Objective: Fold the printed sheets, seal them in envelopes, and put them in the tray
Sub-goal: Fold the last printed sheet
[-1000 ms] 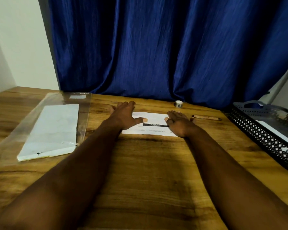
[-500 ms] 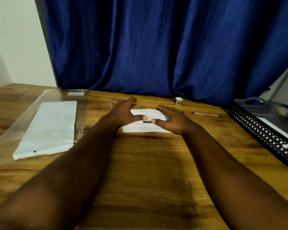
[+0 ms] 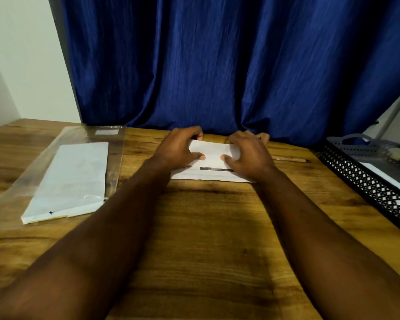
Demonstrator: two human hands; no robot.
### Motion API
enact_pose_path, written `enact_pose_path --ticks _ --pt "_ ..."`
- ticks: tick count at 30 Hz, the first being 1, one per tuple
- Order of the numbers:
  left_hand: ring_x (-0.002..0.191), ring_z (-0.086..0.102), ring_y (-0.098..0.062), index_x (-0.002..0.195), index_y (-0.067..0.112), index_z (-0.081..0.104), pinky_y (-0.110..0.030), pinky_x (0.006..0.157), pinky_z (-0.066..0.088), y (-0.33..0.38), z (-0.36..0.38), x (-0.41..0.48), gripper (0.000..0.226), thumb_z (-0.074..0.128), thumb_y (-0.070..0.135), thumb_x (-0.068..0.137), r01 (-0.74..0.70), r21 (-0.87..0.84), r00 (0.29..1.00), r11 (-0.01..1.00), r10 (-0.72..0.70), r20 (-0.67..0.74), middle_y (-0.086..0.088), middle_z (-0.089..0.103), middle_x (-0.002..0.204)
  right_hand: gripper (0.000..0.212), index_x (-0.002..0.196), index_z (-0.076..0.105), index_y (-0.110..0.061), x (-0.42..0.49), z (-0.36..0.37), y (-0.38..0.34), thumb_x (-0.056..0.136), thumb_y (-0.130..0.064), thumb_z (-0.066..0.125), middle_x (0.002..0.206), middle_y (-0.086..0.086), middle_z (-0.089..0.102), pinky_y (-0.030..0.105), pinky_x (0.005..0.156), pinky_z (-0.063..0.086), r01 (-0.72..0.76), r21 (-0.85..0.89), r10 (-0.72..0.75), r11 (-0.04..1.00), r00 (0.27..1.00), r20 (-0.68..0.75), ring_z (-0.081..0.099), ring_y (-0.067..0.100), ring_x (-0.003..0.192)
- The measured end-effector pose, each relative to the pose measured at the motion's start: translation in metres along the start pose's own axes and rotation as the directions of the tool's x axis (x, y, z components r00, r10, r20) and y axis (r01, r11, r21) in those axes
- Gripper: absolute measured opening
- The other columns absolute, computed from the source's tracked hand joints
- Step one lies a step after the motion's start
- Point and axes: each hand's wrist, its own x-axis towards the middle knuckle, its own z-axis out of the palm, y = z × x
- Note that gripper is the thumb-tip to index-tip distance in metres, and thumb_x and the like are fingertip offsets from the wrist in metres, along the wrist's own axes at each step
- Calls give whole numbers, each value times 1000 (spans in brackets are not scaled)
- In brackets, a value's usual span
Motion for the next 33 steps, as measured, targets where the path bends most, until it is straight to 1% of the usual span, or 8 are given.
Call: enact_pose_path --ticks 5,8,14,21,23,26,29,33 --pt "93 62 -10 90 32 64 -43 85 58 7 0 -2 19 80 22 89 10 113 1000 994 -12 18 13 68 95 13 111 68 -32 -5 -5 -9 98 -32 68 109 -7 73 36 86 24 -102 24 102 994 995 24 31 19 102" --pt "91 62 -10 91 32 66 -43 83 59 9 3 -6 15 77 22 91 19 149 999 989 -23 26 12 68 94 5 100 67 -30 -6 -12 -10 99 -25 67 103 -9 75 35 86 17 -49 -14 49 999 999 2 34 13 92" --pt "80 62 -8 88 31 66 -41 74 58 8 3 -7 11 75 27 92 10 172 998 985 1 -63 11 67 83 23 97 64 -31 -10 -21 -17 93 -9 62 95 -12 67 35 88 19 -26 -20 24 999 997 -77 35 7 86" --pt "83 63 -12 80 28 69 -33 69 54 -2 9 -11 12 74 39 79 35 137 989 990 -54 138 11 68 82 25 108 76 -32 -11 -19 -16 89 -24 62 101 -10 69 38 93 46 -191 26 171 981 927 333 61 20 101" --pt "82 63 -13 78 24 69 -37 70 55 -2 12 -10 24 70 48 77 70 85 986 994 -82 147 9 69 82 29 112 76 -29 -9 -15 -19 99 -35 51 110 -2 72 41 91 52 -248 26 226 968 919 323 62 23 102" --pt "87 62 -16 84 23 68 -41 77 56 -9 21 -9 19 67 41 88 43 87 991 995 -53 124 7 70 89 43 135 65 -25 -7 5 -23 104 -43 42 141 2 63 49 108 46 -218 -23 213 976 916 340 56 26 126" --pt "102 62 -19 103 24 67 -35 84 51 -17 29 -5 7 67 28 97 31 93 988 995 -45 147 5 69 108 49 150 51 -21 -3 22 -27 107 -42 40 158 4 48 50 116 38 -177 33 157 984 931 329 43 27 146" --pt "128 58 -21 139 21 62 -40 109 47 -24 37 2 35 55 21 104 39 120 969 992 -67 238 0 64 140 59 169 23 -20 4 31 -48 113 -37 32 178 3 17 50 132 13 -129 75 75 989 865 497 15 22 164"
